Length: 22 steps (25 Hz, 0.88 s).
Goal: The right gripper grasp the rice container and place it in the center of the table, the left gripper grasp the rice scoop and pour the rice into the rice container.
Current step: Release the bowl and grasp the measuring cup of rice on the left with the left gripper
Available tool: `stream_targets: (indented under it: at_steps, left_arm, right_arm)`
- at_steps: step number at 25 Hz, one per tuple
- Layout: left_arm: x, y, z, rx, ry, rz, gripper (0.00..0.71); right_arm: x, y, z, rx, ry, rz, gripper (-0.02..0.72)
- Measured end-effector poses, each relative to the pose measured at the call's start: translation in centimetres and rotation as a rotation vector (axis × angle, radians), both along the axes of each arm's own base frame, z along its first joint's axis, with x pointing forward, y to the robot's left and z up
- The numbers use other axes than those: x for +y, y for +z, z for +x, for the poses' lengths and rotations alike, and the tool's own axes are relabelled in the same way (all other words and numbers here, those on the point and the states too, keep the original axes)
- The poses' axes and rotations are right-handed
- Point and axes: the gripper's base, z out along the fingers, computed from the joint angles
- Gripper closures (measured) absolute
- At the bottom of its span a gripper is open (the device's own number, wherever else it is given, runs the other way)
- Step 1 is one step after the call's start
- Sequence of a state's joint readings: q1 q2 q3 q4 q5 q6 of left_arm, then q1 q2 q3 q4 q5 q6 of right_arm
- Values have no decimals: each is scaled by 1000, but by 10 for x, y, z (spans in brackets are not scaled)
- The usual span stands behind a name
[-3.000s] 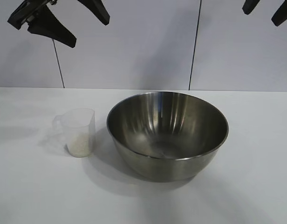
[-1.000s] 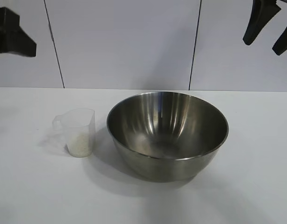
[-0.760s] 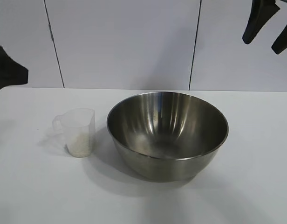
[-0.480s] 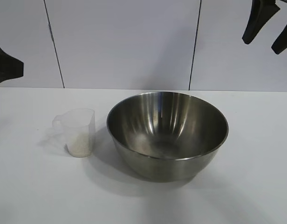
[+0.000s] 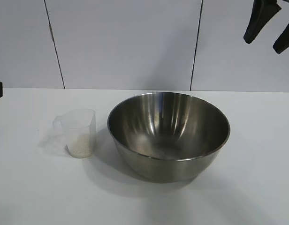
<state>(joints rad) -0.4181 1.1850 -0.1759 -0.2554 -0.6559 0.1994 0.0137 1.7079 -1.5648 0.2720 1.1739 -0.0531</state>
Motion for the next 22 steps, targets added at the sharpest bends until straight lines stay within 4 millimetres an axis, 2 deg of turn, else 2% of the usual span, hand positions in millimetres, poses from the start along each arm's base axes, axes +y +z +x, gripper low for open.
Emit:
stream_targets:
  at_steps: [3,6,11,16,22]
  left_arm:
    - [-2,-2,1,2,-17,12,167]
    - [-4,-14,5,45,-27,46,167]
    - [-8,-32,18,8,-11,69,167]
    - [-13,-57,26,20,-22,33,167]
    - [-17,-93,28,147,-47,61,167]
  right_arm:
    - [0,0,0,0,0,0,295]
    - [0,0,0,0,0,0,295]
    - [0,0,0,-5,-1,0,295]
    - [0,0,1,-6,-2,0,295]
    - [0,0,1,-7,-2,0,295]
